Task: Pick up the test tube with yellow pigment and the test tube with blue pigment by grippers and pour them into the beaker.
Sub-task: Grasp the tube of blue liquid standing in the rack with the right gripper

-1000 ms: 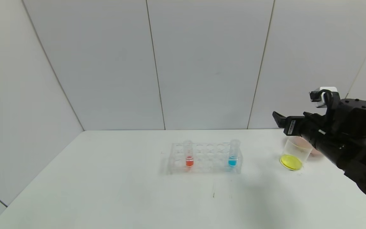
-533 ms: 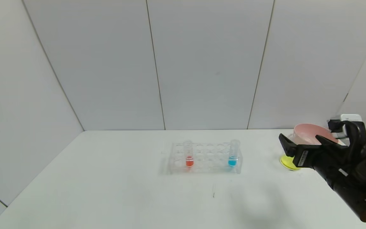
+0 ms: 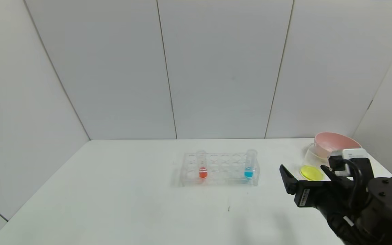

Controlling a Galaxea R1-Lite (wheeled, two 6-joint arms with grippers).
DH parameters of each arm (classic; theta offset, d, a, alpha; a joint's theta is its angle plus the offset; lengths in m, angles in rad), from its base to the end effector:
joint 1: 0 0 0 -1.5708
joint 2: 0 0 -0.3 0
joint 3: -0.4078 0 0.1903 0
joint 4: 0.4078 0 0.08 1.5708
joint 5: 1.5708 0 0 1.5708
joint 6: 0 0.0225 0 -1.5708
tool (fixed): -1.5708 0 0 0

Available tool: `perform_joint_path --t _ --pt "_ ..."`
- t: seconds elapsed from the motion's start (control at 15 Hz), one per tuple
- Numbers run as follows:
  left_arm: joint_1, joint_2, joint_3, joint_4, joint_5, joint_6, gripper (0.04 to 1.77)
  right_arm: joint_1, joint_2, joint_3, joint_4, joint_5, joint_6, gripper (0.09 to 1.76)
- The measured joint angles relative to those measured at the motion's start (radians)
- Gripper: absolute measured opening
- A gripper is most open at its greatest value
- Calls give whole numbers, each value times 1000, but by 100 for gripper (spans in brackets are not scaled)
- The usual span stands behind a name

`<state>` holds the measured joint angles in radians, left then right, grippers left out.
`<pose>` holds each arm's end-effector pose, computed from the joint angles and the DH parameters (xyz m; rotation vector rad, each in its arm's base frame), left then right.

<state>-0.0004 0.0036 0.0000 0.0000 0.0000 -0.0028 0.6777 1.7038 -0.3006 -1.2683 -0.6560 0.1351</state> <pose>-0.0225 0.0000 0.0756 -0.0028 0.0036 -0.0004 0.1958 0.1400 0.1245 0.0515 0.1072 0.0145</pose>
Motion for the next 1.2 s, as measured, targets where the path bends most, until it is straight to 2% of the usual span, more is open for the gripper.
perform_joint_path --t 0.27,0.6,0.87,1.2 --pt "0 0 0 0 0 0 176 98 139 -73 -79 -90 4 170" --pt "0 0 0 0 0 0 176 167 307 -189 -109 -124 3 170" --pt "0 0 0 0 0 0 176 166 393 -253 -109 -136 0 170" --pt "0 0 0 0 0 0 176 106 447 -337 -104 -128 -38 170"
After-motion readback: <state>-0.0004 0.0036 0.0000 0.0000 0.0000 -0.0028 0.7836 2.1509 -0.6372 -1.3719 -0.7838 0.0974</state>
